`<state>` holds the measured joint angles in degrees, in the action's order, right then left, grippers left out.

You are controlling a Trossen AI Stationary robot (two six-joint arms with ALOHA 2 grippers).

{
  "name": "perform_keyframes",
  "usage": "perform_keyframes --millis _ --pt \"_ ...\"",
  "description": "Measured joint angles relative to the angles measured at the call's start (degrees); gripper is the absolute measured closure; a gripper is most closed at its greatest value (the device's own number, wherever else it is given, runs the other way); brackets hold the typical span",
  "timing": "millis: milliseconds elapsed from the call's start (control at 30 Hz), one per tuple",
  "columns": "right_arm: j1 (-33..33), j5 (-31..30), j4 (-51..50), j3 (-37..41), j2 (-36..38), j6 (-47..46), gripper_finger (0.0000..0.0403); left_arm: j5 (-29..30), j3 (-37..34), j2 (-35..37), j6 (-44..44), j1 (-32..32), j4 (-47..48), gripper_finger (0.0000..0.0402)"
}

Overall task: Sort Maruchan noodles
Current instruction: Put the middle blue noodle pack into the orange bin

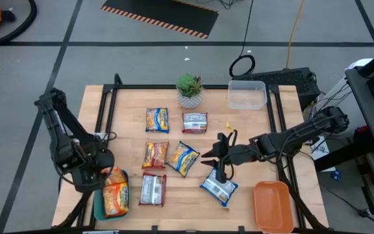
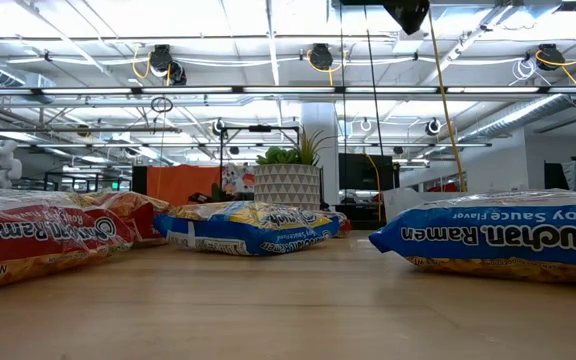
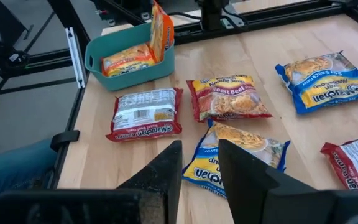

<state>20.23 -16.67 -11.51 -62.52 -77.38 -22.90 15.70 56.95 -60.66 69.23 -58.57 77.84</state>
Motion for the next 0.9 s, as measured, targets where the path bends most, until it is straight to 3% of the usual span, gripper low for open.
perform_keyframes --millis 267,333,567,900 --pt "-0.9 -1.0 0.3 0.0 -3.7 -0.5 0.0303 23.4 0.0 0.0 -13.1 3.0 -4.6 0.016" --pt "-1.9 0.8 0.1 0.0 -5.5 -1.3 0.0303 26.7 0.0 0.0 -17.3 4.7 -7.1 0.016" --pt "-5.6 7.7 0.1 0.0 -10.3 -1.9 0.0302 29.8 -0.1 0.0 -26.9 10.6 -17.7 0.016" --pt "-7.1 7.9 0.4 0.0 -14.4 0.2 0.0302 31.8 -2.8 -0.1 -42.4 15.7 -31.0 0.016"
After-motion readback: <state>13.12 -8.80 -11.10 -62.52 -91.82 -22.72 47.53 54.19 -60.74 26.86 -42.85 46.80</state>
